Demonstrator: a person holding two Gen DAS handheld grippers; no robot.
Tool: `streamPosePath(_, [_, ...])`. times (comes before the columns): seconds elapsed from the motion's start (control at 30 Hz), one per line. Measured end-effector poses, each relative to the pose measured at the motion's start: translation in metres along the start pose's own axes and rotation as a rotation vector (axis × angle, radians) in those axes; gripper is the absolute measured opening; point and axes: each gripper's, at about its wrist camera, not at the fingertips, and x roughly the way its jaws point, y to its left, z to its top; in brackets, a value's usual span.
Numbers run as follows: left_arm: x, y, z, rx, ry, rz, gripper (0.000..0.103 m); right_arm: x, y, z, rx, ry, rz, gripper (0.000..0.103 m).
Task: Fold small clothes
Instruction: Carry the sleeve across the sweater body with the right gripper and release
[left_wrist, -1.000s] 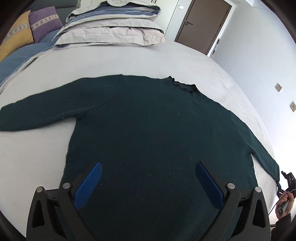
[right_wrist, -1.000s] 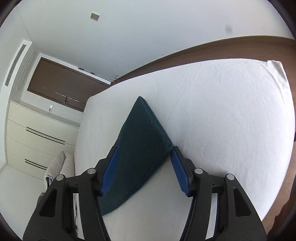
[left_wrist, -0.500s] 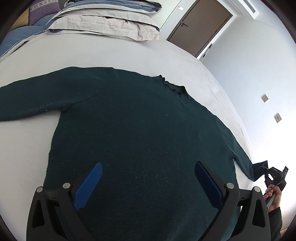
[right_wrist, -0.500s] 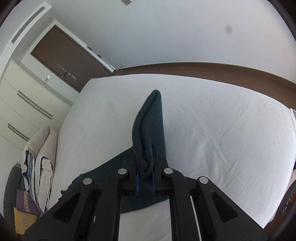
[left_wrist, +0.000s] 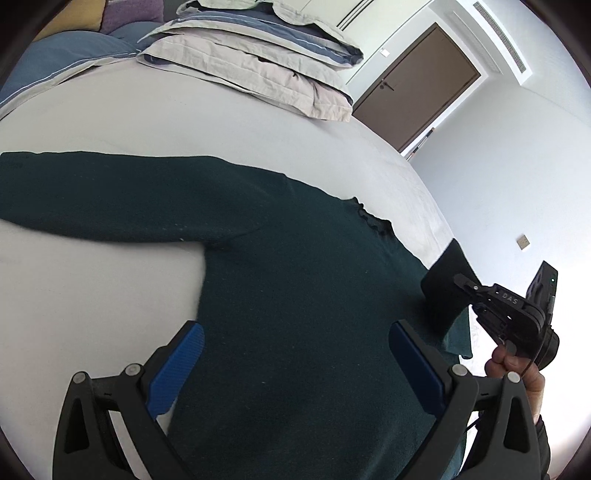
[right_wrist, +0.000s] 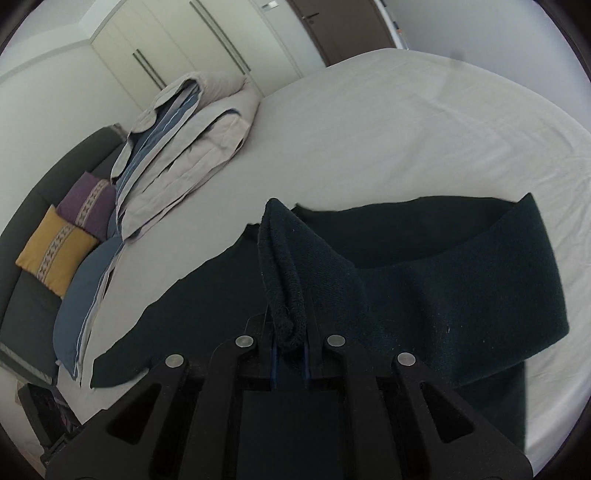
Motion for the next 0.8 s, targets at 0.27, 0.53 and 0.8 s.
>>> streamPosePath(0.27, [-0.003,0.027,0.014,-0.033,-0.022,0.006,0.102,0.044,0.118,-0.162,-0.073,0.144,-0.013,0.009])
streamPosePath(0.53, [0.006,0.030,0.023,-0.020,0.002,-0.023,0.102,0.061,0.089,-0.185,0.055,0.204,0.098,0.055])
streamPosePath(0.8, [0.057,-0.019,0.040,0.063,0.090,-0.068,0.100,-0.039,0.043,-0.174,0.017,-0.009,0.082,0.058])
